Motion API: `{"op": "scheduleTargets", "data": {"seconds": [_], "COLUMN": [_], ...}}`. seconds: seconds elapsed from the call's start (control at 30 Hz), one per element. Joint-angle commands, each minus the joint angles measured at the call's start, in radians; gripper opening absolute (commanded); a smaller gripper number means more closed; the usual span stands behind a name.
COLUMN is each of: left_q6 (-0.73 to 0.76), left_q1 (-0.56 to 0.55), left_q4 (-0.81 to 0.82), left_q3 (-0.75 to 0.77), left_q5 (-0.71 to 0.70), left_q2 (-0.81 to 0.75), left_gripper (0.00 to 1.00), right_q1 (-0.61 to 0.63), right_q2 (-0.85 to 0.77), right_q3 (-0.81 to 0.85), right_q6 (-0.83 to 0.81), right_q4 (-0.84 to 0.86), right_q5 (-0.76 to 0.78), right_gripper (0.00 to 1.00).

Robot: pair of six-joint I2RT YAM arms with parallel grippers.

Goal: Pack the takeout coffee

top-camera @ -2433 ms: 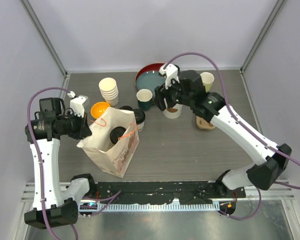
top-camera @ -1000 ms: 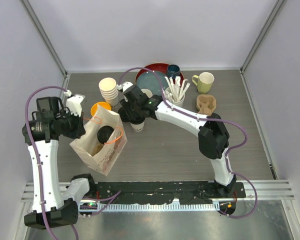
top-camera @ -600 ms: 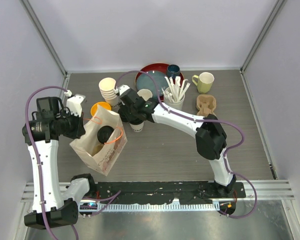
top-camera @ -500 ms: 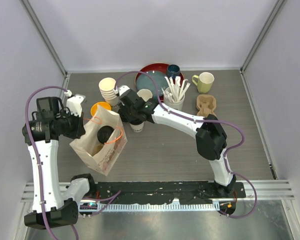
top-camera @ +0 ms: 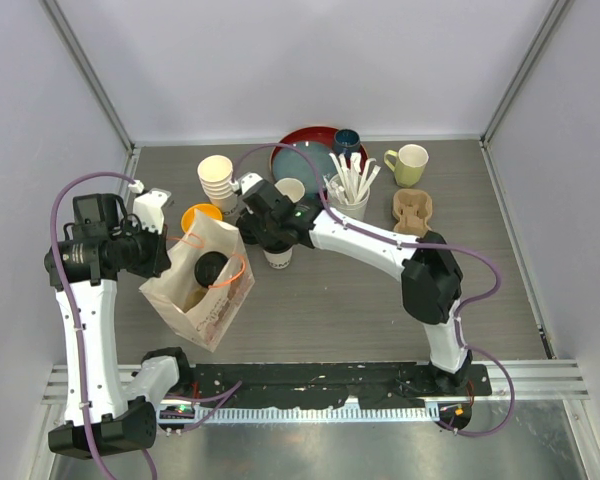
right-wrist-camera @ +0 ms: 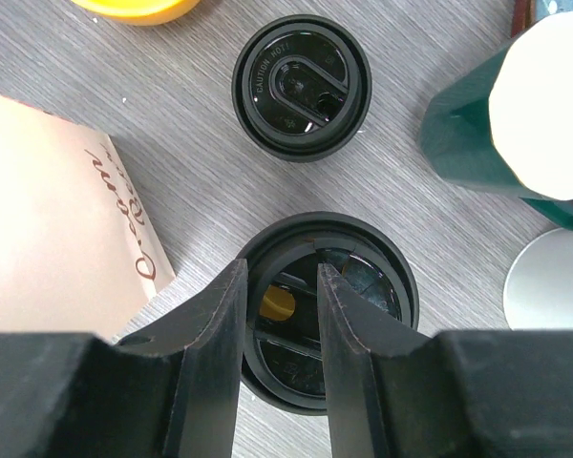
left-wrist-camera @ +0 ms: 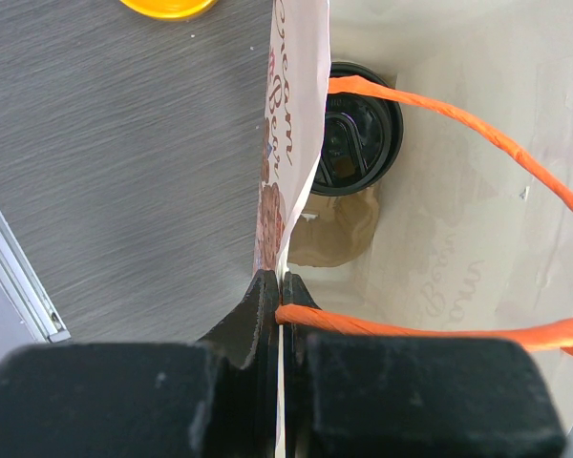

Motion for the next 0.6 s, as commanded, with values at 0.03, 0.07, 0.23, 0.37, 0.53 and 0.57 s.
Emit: {"op": "scheduleTargets", "data": {"seconds": [0.03,0.07,0.23,0.37,0.53,0.57], "left_q6": [0.011,0.011,0.012,0.015,0.023,0.023], "left_q1": [-0.001,-0.001,-0.001,-0.003,-0.001,-0.001], "left_q4": [-0.106,-0.106,-0.107,-0.115,-0.121,-0.123], "left_q3": [0.000,0.000,0.001,0.006,0.003,0.003], "left_q5": [0.007,0.006,0.011,0.012,0.009,0.011], "left_q2": [0.000,0.000,-0.003,-0.005,-0.008,-0.008], "left_gripper": [0.00,0.00,0.00,0.00,0.00,0.00], "right_q1": [-0.003,-0.008,-0.012,-0.017,-0.017,-0.015], "right_q2": [-0.121,-0.128,-0.163,-0.163,-0.186,-0.210], "right_q3": [-0.017,-0.028,-0.082,-0.102,-0.177,-0.195], "right_q6": [-0.028,-0.032,-0.069,-0.075,-0.078,-0.077], "right_q4": [-0.026,-0.032,-0.016,-0.023,-0.006,0.017], "right_q5": [0.046,0.042,-0.058,-0.092,-0.145,-0.147], "right_gripper": [0.34,0.34,0.36,0.32,0.32,0.32]}}
